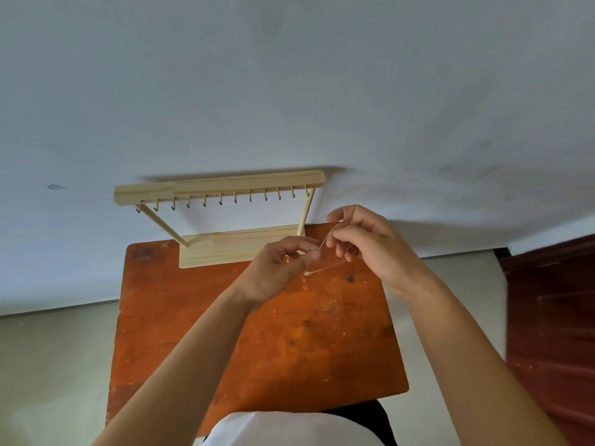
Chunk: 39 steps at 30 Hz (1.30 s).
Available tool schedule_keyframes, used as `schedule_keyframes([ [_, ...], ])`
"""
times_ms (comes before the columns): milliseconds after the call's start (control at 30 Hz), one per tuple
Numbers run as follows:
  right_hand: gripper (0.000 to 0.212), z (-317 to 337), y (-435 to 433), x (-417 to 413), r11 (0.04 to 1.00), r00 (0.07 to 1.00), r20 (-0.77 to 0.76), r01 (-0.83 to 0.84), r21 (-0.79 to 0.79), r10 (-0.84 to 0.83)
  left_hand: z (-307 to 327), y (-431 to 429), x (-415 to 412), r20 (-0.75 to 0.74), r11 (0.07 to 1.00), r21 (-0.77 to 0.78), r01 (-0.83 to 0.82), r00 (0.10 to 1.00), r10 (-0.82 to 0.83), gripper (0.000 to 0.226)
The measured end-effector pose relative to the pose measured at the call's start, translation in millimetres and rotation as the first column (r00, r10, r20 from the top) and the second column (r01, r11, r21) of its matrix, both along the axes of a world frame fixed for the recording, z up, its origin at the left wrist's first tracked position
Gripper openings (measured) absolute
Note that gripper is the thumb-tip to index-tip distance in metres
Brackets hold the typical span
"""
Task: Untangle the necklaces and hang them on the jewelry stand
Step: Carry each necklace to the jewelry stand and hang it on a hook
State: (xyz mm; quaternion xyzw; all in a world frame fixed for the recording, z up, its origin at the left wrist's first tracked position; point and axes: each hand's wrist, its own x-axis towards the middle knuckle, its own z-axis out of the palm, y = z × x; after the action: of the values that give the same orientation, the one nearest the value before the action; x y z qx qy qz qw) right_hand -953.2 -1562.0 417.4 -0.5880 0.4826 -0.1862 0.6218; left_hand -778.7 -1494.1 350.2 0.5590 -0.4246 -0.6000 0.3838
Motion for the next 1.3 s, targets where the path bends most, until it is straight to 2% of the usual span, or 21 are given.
schedule_keyframes([
  [100,0.019,-1.3,-1.9,-4.9,0.998,0.998,-0.042,0.052,-0.03,-0.053,1.7,1.0,5.6,-0.077,0.989,0.033,-0.141,0.987,0.144,0.02],
  [167,0.02,-2.8,-3.5,-5.5,0.996,0.995,-0.063,0.068,-0.054,-0.071,3.3,0.4,9.9,-0.069,0.975,0.039,-0.22,0.973,0.222,0.017],
  [333,0.018,-1.8,-13.2,14.1,0.989,0.994,-0.022,0.108,-0.104,-0.111,3.3,-4.3,13.5,-0.037,0.955,0.061,-0.29,0.955,0.293,0.019],
  [533,0.019,-2.2,-42.1,44.1,0.965,0.992,-0.018,0.115,-0.238,-0.122,2.0,-27.9,4.9,-0.099,0.859,0.188,-0.477,0.861,0.5,0.018],
  [733,0.018,-16.3,-55.1,41.9,0.932,0.982,-0.132,0.079,-0.353,-0.133,1.6,-31.6,3.3,-0.046,0.841,0.195,-0.506,0.851,0.523,0.021],
  [967,0.018,-46.7,-30.9,30.6,0.946,0.97,0.071,0.241,-0.217,-0.231,0.2,-23.2,12.6,0.078,0.884,0.12,-0.453,0.891,0.446,0.018],
  [1133,0.016,-64.6,-24.9,31.8,0.936,0.954,0.009,0.295,-0.194,-0.299,-1.4,-13.0,24.8,0.21,0.891,0.074,-0.447,0.881,0.424,0.018],
  [1200,0.018,-65.6,-23.7,30.4,0.926,0.949,-0.028,0.301,-0.226,-0.315,1.7,-7.8,32.2,0.192,0.886,0.092,-0.455,0.881,0.433,0.012],
  [1300,0.019,-60.0,-11.9,25.1,0.905,0.938,-0.019,0.329,-0.271,-0.347,16.0,-1.6,39.2,0.052,0.894,0.11,-0.434,0.901,0.431,0.009],
])
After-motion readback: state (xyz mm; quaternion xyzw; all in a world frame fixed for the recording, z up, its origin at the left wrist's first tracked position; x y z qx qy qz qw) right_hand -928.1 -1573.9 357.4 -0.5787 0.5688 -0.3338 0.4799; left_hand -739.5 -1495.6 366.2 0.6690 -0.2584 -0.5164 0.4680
